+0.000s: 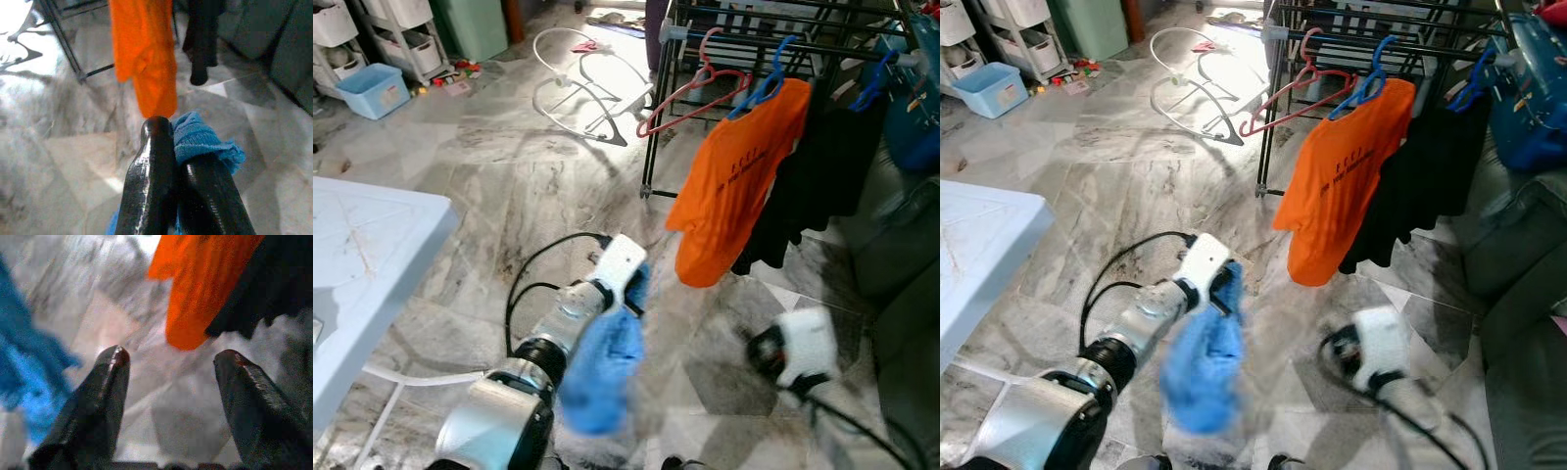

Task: Hang hanger

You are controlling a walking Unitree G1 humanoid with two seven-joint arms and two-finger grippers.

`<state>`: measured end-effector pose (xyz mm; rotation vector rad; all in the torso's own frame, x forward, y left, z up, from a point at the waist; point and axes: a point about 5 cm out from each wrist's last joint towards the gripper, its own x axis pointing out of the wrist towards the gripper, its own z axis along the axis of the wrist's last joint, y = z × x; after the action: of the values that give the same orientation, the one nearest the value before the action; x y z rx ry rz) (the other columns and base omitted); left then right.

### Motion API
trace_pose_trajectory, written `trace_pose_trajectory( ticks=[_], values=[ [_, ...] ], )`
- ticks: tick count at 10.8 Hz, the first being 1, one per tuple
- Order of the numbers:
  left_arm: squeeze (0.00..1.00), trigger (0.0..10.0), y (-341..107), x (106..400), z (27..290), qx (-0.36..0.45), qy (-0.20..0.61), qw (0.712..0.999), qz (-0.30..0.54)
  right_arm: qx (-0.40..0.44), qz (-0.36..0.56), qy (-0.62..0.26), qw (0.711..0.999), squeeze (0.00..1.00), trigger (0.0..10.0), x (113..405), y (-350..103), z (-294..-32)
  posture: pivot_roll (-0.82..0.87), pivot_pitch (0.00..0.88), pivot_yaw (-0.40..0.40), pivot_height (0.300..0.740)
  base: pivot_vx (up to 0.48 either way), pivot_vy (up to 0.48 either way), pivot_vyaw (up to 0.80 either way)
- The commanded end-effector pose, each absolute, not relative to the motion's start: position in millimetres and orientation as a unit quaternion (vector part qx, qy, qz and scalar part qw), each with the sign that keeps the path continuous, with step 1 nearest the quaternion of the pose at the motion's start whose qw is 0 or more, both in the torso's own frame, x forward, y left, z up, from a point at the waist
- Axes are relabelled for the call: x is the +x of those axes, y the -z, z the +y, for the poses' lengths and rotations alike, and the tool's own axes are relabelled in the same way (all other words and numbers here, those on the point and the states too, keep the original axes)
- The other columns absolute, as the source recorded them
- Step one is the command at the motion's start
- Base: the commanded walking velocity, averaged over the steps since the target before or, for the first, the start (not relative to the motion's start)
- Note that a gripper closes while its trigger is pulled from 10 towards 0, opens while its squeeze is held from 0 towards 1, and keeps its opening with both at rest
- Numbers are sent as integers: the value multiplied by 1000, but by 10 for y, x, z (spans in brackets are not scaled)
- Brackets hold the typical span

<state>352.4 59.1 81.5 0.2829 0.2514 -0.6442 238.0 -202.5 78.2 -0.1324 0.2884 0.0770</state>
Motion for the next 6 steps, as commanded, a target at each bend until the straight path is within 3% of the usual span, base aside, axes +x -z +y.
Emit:
trace_pose_trajectory(
  ticks=[1, 3, 6],
  values=[
    [0, 0, -932, 3591, 574, 136, 313, 933, 109, -78, 92, -2, 993, 1000, 10000, 2389, -940, -2079, 14, 113, -17, 740, 0, 0, 0],
    [0, 0, -958, 3646, 724, 140, 300, 935, 127, -36, 60, 35, 997, 1000, 10000, 2296, -1021, -2020, 9, 105, -11, 740, 0, 0, 0],
    [0, 0, -921, 3648, 905, 130, 232, 957, 115, 38, 115, 54, 991, 1000, 10000, 1892, -757, -1730, 5, 85, -6, 740, 0, 0, 0]
  ],
)
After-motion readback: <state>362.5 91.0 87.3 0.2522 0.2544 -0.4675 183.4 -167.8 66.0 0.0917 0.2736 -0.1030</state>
